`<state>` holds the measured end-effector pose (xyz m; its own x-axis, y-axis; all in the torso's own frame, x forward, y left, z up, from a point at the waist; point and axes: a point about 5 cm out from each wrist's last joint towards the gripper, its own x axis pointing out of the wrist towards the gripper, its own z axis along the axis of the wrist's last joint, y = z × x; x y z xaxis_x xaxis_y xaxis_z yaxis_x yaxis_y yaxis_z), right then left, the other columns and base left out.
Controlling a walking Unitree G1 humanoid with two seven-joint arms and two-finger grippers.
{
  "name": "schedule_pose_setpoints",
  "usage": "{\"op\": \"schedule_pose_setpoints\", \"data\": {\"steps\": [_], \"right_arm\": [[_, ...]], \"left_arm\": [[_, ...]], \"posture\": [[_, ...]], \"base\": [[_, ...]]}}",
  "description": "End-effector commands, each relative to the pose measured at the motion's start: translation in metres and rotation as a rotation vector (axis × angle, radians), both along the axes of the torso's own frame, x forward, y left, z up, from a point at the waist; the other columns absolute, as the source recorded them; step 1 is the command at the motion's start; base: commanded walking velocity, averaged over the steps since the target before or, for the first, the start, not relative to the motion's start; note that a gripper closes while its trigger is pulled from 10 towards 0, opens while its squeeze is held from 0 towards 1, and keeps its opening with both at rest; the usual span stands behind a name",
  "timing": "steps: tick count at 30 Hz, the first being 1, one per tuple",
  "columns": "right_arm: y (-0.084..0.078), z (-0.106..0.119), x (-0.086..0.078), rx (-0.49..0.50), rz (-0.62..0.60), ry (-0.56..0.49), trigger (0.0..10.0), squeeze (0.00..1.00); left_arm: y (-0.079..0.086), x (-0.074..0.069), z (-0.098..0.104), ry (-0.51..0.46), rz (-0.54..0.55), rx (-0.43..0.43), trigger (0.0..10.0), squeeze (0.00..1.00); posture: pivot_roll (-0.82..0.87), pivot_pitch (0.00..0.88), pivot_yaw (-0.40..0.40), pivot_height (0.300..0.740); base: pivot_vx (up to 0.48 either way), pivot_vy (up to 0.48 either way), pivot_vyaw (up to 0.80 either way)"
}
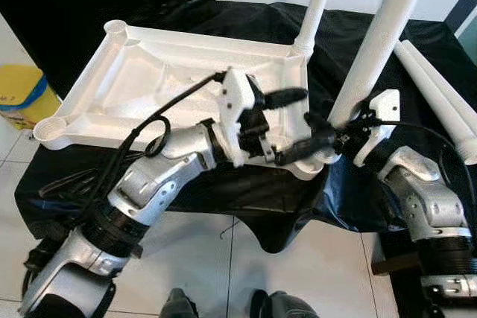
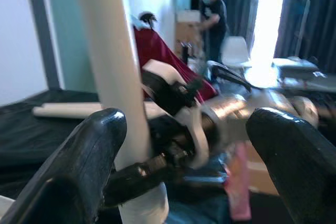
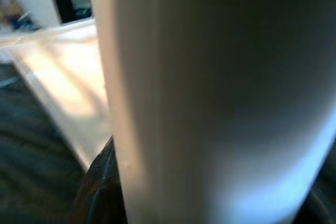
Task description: Building children table
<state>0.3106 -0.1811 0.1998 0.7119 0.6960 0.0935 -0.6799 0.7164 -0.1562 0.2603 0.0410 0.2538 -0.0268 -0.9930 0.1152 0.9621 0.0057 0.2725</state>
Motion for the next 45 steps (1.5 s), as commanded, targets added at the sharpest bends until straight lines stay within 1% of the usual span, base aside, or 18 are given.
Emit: {"op": "schedule_pose_setpoints", "data": {"steps": [1,2,3,4,6,7,8,10,12,15,22,28,30,34,35,37,39,45], "right_arm": [[0.001,-0.001,-0.001,-0.007,0.037,0.015,10.0,0.00],[0.002,-0.003,-0.001,-0.024,0.072,0.030,10.0,0.00],[0.002,-0.003,-0.001,-0.024,0.072,0.030,10.0,0.00],[0.004,-0.005,-0.001,-0.042,0.108,0.038,10.0,0.00],[0.004,-0.005,-0.001,-0.042,0.108,0.038,10.0,0.00],[0.007,-0.005,-0.003,-0.050,0.154,0.045,10.0,0.00],[0.007,-0.005,-0.003,-0.050,0.154,0.045,10.0,0.00],[0.014,-0.002,-0.008,-0.049,0.228,0.045,10.0,0.00],[0.014,-0.002,-0.008,-0.049,0.228,0.045,10.0,0.00],[0.017,0.001,-0.017,-0.044,0.291,0.033,10.0,0.00],[0.016,0.005,-0.023,-0.020,0.326,0.028,10.0,0.00],[0.022,0.001,-0.027,-0.042,0.379,0.046,10.0,0.00],[0.026,-0.002,-0.029,-0.053,0.410,0.063,10.0,0.00],[0.029,-0.004,-0.029,-0.056,0.421,0.069,10.0,0.00],[0.031,-0.005,-0.029,-0.057,0.430,0.074,10.0,0.00],[0.031,-0.005,-0.029,-0.057,0.430,0.074,10.0,0.00],[0.036,-0.009,-0.030,-0.070,0.454,0.090,10.0,0.00],[0.040,-0.012,-0.030,-0.086,0.477,0.101,10.0,0.00]], "left_arm": [[-0.005,-0.009,0.001,-0.009,-0.083,0.021,10.0,0.00],[-0.006,-0.011,0.003,-0.012,-0.113,0.033,10.0,0.00],[-0.006,-0.011,0.003,-0.012,-0.113,0.033,10.0,0.00],[-0.007,-0.009,0.004,-0.012,-0.117,0.044,10.0,0.00],[-0.007,-0.009,0.004,-0.012,-0.117,0.044,10.0,0.00],[-0.008,-0.006,0.004,-0.022,-0.108,0.059,10.0,0.00],[-0.008,-0.006,0.004,-0.022,-0.108,0.059,10.0,0.00],[-0.006,0.004,0.003,-0.034,-0.076,0.088,10.0,0.00],[-0.006,0.004,0.003,-0.034,-0.076,0.088,10.0,0.00],[0.001,0.013,0.001,-0.023,-0.060,0.108,10.0,0.00],[0.008,0.020,-0.001,-0.013,-0.030,0.123,10.0,0.00],[0.005,0.021,0.008,-0.014,-0.044,0.094,10.0,0.00],[0.000,0.019,0.017,-0.020,-0.077,0.064,10.0,0.00],[-0.003,0.018,0.022,-0.012,-0.100,0.041,10.0,0.00],[-0.005,0.016,0.026,-0.005,-0.120,0.021,10.0,0.00],[-0.005,0.016,0.026,-0.005,-0.120,0.021,10.0,0.00],[-0.010,0.010,0.040,0.020,-0.190,-0.034,10.0,0.00],[-0.014,0.006,0.049,0.034,-0.237,-0.054,10.0,0.00]], "posture": [[0.03,0.156,-0.088,0.740],[0.03,0.154,-0.091,0.740],[0.03,0.154,-0.091,0.740],[0.03,0.153,-0.090,0.740],[0.03,0.153,-0.090,0.740],[0.03,0.151,-0.088,0.740],[0.03,0.151,-0.088,0.740],[0.03,0.150,-0.084,0.740],[0.03,0.150,-0.084,0.740],[0.03,0.153,-0.082,0.740],[0.03,0.154,-0.079,0.740],[0.03,0.153,-0.077,0.740],[0.03,0.153,-0.077,0.740],[0.03,0.153,-0.077,0.740],[0.03,0.153,-0.077,0.740],[0.03,0.153,-0.077,0.740],[0.04,0.153,-0.077,0.740],[0.04,0.151,-0.077,0.740]], "base": [[0.000,0.000,0.00],[0.000,0.000,0.00],[0.000,0.000,0.00],[0.000,0.000,0.00],[0.000,0.000,0.00],[0.000,0.000,0.00],[0.000,0.000,0.00],[0.000,0.000,0.00],[0.000,0.000,0.00],[0.000,0.000,0.00],[0.000,0.000,0.00],[0.000,0.000,0.00],[0.000,0.000,0.00],[0.000,0.000,0.00],[0.000,0.000,0.00],[0.000,0.000,0.00],[0.000,0.000,0.00],[0.000,0.000,0.00]]}}
